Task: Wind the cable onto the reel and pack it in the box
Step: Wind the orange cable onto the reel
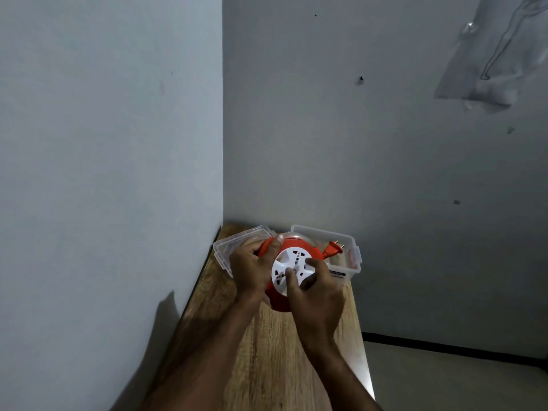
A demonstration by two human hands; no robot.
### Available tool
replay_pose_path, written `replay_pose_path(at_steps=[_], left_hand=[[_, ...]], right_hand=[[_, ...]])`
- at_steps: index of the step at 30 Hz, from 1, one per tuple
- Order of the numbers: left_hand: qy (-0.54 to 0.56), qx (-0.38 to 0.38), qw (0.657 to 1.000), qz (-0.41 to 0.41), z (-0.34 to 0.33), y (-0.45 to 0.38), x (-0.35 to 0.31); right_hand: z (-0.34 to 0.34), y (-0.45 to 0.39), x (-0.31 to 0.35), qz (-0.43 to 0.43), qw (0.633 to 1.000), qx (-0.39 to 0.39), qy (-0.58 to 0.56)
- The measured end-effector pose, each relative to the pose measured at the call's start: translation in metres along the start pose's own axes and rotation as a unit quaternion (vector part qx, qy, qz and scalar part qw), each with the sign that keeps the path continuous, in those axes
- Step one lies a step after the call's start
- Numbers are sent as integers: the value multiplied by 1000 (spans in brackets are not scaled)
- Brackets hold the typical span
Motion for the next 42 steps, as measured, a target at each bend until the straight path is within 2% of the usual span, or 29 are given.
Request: replay_pose_path(at_steps=[3,5,12,20,27,37,42], left_hand=[[-4,4,1000,5,0,-2,-2],[0,-2,1000,8,0,-3,0],[5,-2,1000,-13,2,-1,1],[7,6,1000,7,4,0,4],[38,0,998,54,14,3,12],[0,2,982,188,52,20,63],[23,6,955,295,73,40,107]], right_hand=[[-3,3,10,167,982,19,88],[-4,4,12,208,971,34,109],[-5,2,-1,191,977,42,87],[-6,2,-5,198,977,48,66],[-11,-1,-23,150,987,47,22],[-44,26,-42,34,980,146,-133],[-71,48,-60,-47,960,189,-201]])
Point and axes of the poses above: each hand's wrist, its own y-axis away from the middle knuckle, its own z-axis out of the back of the hand, x = y × z, the point moved 6 cm from there along -y, towards the middle knuckle, and after that the axes turned 7 degrees about -y, right-handed, at the moved point
